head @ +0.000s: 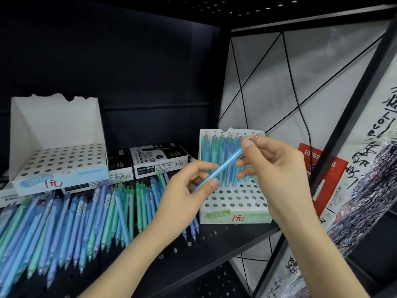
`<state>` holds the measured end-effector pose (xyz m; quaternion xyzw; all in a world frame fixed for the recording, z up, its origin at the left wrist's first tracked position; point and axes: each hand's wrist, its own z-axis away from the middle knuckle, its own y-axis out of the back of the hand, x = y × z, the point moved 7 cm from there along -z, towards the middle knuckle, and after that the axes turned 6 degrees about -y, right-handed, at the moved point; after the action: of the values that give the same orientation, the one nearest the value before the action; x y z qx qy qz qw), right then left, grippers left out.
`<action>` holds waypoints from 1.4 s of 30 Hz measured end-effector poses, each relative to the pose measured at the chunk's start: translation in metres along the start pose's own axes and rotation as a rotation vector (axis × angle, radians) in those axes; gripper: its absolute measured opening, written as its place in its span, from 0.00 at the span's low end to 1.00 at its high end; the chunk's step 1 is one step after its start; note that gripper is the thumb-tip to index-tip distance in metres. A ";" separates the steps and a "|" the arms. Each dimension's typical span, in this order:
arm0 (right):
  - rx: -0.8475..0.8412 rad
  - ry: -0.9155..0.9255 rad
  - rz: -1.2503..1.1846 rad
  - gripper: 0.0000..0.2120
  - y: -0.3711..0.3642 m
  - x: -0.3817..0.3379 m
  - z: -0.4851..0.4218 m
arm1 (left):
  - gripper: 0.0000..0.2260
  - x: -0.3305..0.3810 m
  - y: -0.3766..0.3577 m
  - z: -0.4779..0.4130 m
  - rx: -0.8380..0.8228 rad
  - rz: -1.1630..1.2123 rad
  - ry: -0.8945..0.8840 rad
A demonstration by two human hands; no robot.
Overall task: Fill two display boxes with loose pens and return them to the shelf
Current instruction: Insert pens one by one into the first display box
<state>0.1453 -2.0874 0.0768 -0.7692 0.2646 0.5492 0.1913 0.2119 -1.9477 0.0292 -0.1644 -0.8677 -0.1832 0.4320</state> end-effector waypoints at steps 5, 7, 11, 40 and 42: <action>0.264 0.279 0.283 0.05 0.026 -0.025 -0.001 | 0.16 -0.008 0.009 0.000 0.062 -0.359 -0.043; 0.403 0.385 0.510 0.09 0.036 -0.030 -0.005 | 0.22 -0.013 0.011 0.000 0.066 -0.481 -0.019; 0.468 0.466 0.806 0.12 0.035 -0.020 -0.018 | 0.29 -0.022 0.004 -0.001 -0.043 -0.591 0.014; 0.390 0.434 0.968 0.13 0.014 -0.002 -0.013 | 0.24 -0.028 0.015 0.001 -0.077 -0.588 0.049; 0.194 0.461 0.856 0.10 -0.019 -0.001 0.008 | 0.20 -0.021 0.035 0.007 -0.012 -0.643 0.057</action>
<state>0.1509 -2.0680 0.0748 -0.6715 0.6423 0.3668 -0.0443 0.2343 -1.9165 0.0143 0.1210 -0.8617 -0.3197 0.3750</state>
